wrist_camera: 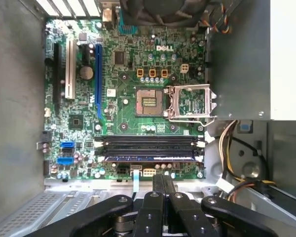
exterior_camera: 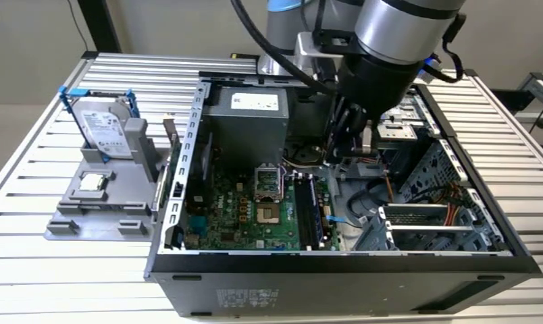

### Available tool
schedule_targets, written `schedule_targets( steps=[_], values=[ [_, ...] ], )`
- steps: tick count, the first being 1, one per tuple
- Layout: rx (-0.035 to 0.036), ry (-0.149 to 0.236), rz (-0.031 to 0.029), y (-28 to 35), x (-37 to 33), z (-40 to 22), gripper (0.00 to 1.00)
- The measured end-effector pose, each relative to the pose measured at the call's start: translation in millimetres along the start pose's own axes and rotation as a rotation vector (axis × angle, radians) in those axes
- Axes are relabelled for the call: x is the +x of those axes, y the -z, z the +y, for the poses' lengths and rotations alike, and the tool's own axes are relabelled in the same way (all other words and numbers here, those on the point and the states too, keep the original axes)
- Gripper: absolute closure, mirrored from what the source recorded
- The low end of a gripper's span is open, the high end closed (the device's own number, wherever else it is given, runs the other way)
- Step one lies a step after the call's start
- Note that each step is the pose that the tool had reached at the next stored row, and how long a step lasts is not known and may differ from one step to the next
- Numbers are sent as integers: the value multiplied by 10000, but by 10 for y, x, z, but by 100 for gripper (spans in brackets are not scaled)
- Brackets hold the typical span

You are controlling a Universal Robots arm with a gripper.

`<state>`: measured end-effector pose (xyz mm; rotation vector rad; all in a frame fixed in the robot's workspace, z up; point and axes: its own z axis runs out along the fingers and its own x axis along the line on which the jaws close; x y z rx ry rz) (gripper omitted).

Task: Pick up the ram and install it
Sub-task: 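Press down the ram until it locks into place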

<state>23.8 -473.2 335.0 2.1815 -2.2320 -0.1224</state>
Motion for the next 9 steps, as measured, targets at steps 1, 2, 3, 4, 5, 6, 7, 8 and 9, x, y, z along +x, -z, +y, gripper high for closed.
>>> schedule_targets(
  steps=[1,2,3,4,5,6,7,8,9],
  values=[
    [0,0,7,29,-1,2,100],
    [0,0,8,49,-2,3,100],
    [-1,0,8,58,-3,4,100],
    [-1,0,7,57,-3,4,100],
    [-1,0,7,57,-3,4,100],
    [-2,-1,7,57,-2,4,100],
    [-2,-1,7,57,-2,4,100],
    [-3,0,7,57,-3,4,100],
    [-3,-1,8,58,-2,4,100]
  ],
)
